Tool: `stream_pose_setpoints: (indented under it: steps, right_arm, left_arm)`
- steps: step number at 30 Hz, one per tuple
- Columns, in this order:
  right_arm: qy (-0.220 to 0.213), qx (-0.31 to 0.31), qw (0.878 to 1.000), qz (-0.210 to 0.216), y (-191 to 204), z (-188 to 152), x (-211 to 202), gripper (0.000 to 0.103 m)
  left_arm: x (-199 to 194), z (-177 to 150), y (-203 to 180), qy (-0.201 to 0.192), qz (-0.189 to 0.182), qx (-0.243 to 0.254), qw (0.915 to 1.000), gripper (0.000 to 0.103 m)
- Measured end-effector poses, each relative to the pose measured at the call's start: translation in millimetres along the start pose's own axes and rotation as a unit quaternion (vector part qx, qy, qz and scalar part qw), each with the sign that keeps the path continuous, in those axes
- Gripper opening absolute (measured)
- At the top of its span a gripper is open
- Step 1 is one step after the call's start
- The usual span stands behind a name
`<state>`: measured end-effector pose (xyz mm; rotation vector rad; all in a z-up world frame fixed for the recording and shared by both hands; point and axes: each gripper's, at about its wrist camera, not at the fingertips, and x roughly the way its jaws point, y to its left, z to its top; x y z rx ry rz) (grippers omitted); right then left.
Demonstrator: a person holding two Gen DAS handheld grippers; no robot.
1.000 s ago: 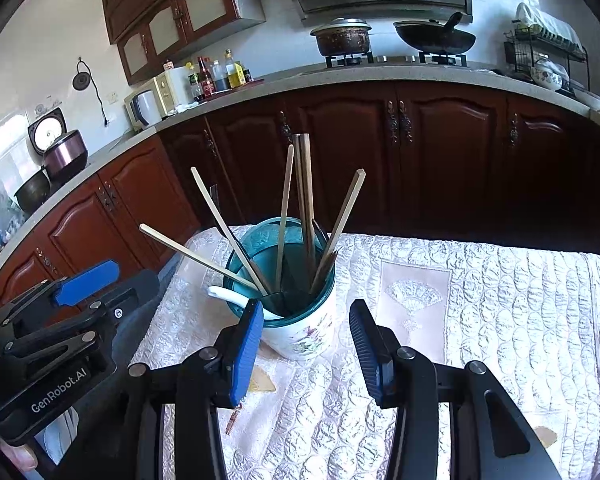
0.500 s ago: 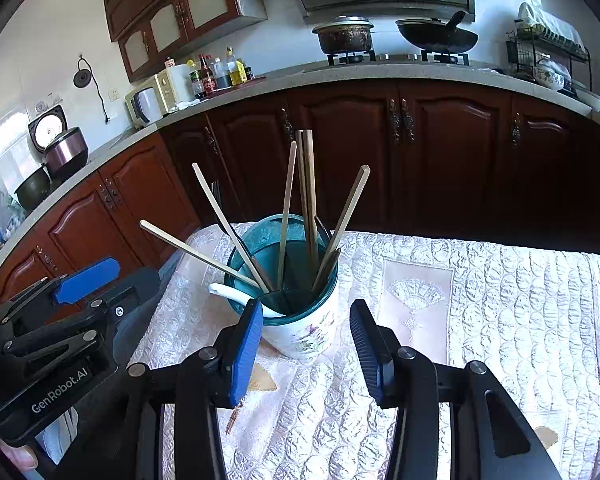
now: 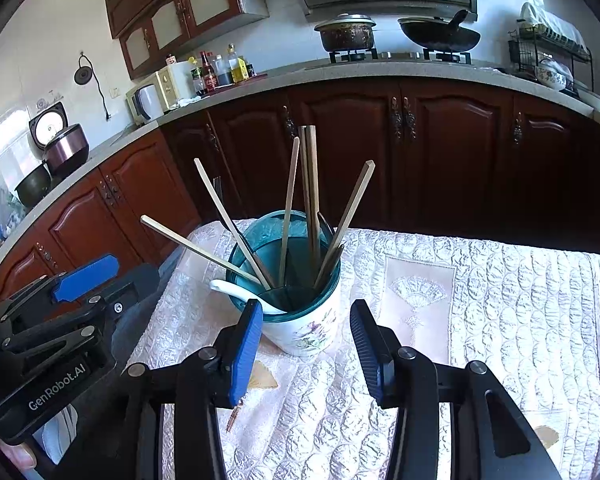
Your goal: Organize utensils
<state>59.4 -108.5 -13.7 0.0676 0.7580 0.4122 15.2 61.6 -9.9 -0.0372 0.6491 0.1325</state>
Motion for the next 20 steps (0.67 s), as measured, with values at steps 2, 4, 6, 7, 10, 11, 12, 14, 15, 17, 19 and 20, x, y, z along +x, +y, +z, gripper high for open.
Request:
stream_pose_setpoints:
  steps: [2,4,6,7,10,11,12,14,15,17,19,20]
  right_arm:
    - [0.0,0.0,1.0,-0.001,0.3,0.0,0.1,0.044]
    - [0.002,-0.001,1.0,0.0,0.0,0.1,0.4,0.044]
    - [0.002,-0.001,1.0,0.0,0.1,-0.2,0.6,0.044]
    - [0.002,-0.001,1.0,0.0,0.2,0.2,0.5,0.044]
    - [0.004,-0.002,1.0,0.0,0.8,0.0,1.5,0.044]
    - [0.005,-0.002,1.0,0.001,0.8,-0.5,1.8,0.044]
    - [0.006,-0.001,1.0,0.001,0.6,-1.0,2.0,0.044]
    - [0.008,-0.001,1.0,0.001,0.0,-1.4,3.1,0.044]
    - [0.008,-0.001,1.0,0.001,-0.1,-1.5,3.5,0.044]
    - [0.009,0.001,1.0,0.001,-1.9,-2.4,4.1,0.044]
    - [0.01,0.003,1.0,0.0,-4.7,-3.1,4.8,0.044]
    - [0.01,0.004,1.0,-0.001,-6.6,-3.7,4.8,0.044]
  left_arm:
    - [0.0,0.0,-0.1,0.001,0.0,0.0,1.0,0.051]
    - [0.2,-0.3,0.1,0.001,0.0,0.0,1.0,0.051]
    - [1.2,-0.3,0.0,0.002,0.0,0.0,1.0,0.051]
    - [1.7,-0.6,0.0,0.002,0.0,0.0,1.0,0.051]
    - [2.8,-1.4,0.3,0.003,0.002,0.001,1.0,0.051]
    - [3.6,-1.7,0.7,0.004,0.002,0.001,1.0,0.051]
    - [4.1,-2.2,0.6,0.004,0.002,0.0,1.0,0.051]
    - [5.2,-3.1,0.8,0.005,0.001,-0.001,1.0,0.051]
    - [5.3,-3.6,0.4,0.005,0.001,0.0,1.0,0.051]
    - [5.1,-4.5,-0.4,0.002,0.001,0.004,1.0,0.051]
    - [4.1,-4.8,-1.2,-0.001,0.001,0.005,1.0,0.051]
    - [4.3,-4.9,-1.6,-0.001,0.001,0.004,1.0,0.051]
